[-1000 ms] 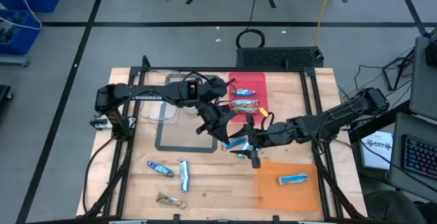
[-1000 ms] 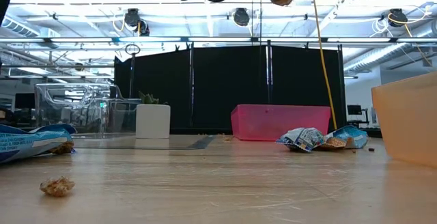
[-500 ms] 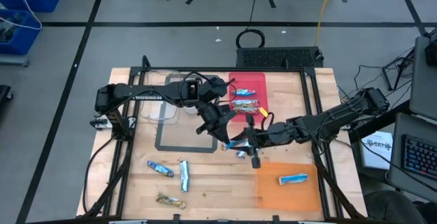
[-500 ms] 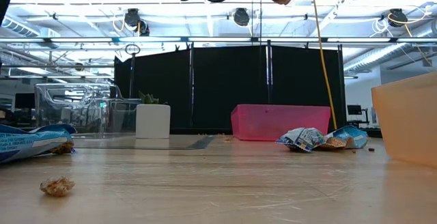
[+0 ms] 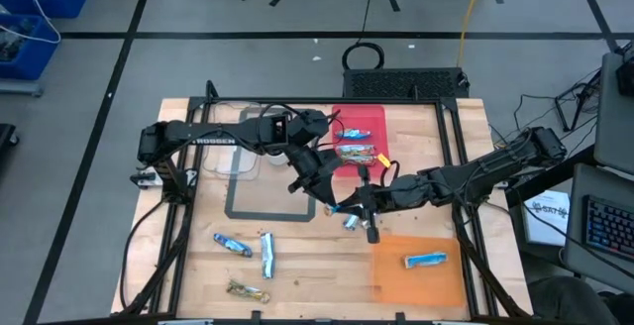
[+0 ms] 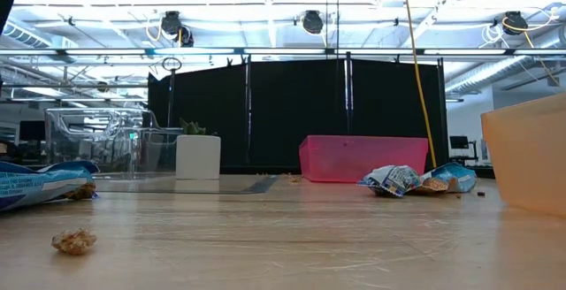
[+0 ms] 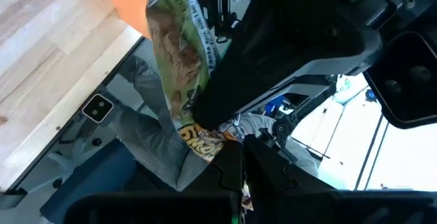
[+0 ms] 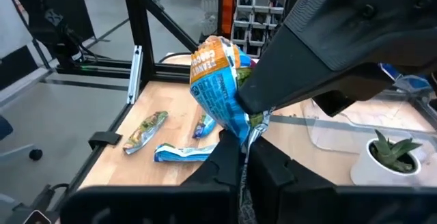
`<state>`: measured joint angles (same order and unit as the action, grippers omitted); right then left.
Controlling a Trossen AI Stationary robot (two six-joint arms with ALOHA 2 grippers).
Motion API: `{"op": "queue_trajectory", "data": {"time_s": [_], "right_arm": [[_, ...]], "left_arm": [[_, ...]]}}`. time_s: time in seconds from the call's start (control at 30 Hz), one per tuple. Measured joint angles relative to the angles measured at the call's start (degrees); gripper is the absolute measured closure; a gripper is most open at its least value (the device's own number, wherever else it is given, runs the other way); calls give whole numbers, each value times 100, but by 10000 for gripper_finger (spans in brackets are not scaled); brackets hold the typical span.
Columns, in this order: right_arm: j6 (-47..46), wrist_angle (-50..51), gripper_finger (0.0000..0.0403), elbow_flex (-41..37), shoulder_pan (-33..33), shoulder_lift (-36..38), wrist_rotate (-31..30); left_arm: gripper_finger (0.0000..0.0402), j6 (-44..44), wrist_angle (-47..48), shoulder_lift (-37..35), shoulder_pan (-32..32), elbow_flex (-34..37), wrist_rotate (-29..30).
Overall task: Pick and place Granola Bars by type
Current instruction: Put the orange granola bar into the orange bin
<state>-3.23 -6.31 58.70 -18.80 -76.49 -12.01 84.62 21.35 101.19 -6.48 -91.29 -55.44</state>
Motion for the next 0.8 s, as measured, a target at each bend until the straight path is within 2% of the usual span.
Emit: {"op": "queue_trajectory", "data": {"time_s": [0.33,0.8], "right_arm": [[-61,25,398,0,6,-13,4],[-37,31,398,-9,0,-39,86]], "left_arm": [[374,-201,40,-2,-41,0,98],[236,-524,-184,-11,-238,-16,321]]}}
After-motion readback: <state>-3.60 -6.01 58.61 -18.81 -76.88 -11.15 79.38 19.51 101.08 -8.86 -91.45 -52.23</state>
